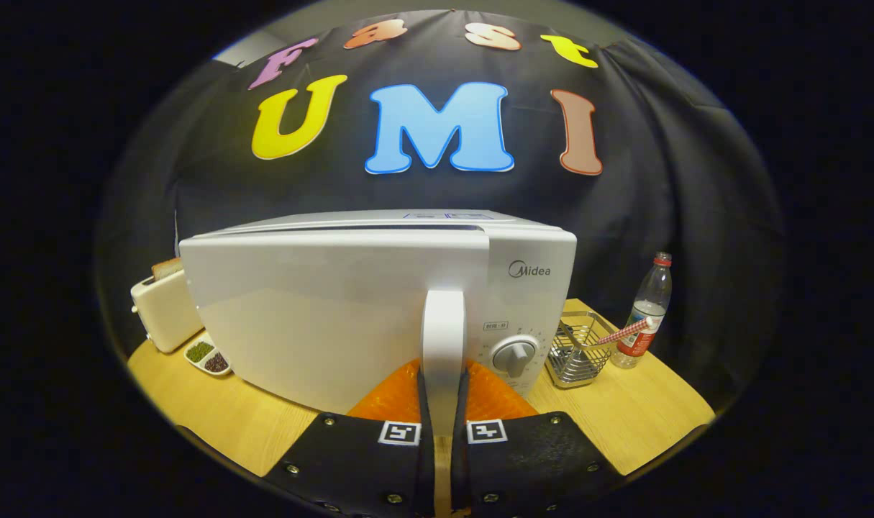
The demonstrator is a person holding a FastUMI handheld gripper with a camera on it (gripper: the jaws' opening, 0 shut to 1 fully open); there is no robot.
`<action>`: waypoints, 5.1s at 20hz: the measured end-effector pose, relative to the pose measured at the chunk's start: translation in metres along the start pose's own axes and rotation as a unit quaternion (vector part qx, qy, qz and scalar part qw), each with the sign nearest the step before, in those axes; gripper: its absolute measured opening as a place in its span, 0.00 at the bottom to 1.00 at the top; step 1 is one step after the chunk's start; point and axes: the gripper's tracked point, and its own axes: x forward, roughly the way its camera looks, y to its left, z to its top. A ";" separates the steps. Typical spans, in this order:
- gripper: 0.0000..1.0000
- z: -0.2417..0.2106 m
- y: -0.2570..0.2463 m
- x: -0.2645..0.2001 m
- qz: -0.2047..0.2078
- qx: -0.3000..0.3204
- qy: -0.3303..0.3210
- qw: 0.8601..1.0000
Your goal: Open the microwave, put the food inside, and close the microwave door.
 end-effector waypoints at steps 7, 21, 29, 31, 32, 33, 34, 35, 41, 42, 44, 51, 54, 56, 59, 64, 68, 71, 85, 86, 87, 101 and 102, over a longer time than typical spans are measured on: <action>0.12 -0.013 0.015 -0.044 -0.005 0.009 0.018 1.000; 0.25 -0.039 0.078 -0.142 0.017 -0.017 0.043 0.999; 0.25 -0.054 0.125 -0.187 0.045 -0.024 0.054 0.997; 0.24 -0.056 0.137 -0.195 0.052 -0.029 0.053 0.997; 0.24 -0.058 0.142 -0.200 0.056 -0.031 0.053 0.997; 0.25 -0.058 0.149 -0.204 0.060 -0.032 0.053 0.996; 0.24 -0.060 0.154 -0.209 0.064 -0.034 0.052 0.996; 0.24 -0.060 0.160 -0.213 0.068 -0.036 0.052 0.996; 0.24 -0.065 0.199 -0.235 0.100 -0.051 0.051 0.992; 0.24 -0.068 0.205 -0.238 0.106 -0.053 0.051 0.992; 0.25 -0.069 0.219 -0.246 0.119 -0.059 0.050 0.990; 0.25 -0.085 0.266 -0.272 0.172 -0.084 0.055 0.980; 0.25 -0.087 0.274 -0.276 0.174 -0.092 0.049 0.979; 0.25 -0.086 0.265 -0.277 0.156 -0.090 0.043 0.983; 0.26 -0.082 0.248 -0.270 0.129 -0.081 0.035 0.988; 0.29 -0.074 0.239 -0.244 0.102 -0.055 0.042 0.992; 0.31 -0.072 0.247 -0.235 0.110 -0.055 0.050 0.991; 0.31 -0.073 0.262 -0.241 0.128 -0.062 0.048 0.989; 0.57 -0.059 0.324 -0.323 0.309 -0.068 0.022 0.948; 0.69 -0.053 0.317 -0.328 0.313 -0.061 0.016 0.947; 0.74 -0.048 0.308 -0.331 0.313 -0.057 0.010 0.948; 0.90 -0.055 0.106 -0.273 0.151 -0.013 0.074 0.986; 0.90 -0.062 0.097 -0.268 0.143 -0.014 0.084 0.986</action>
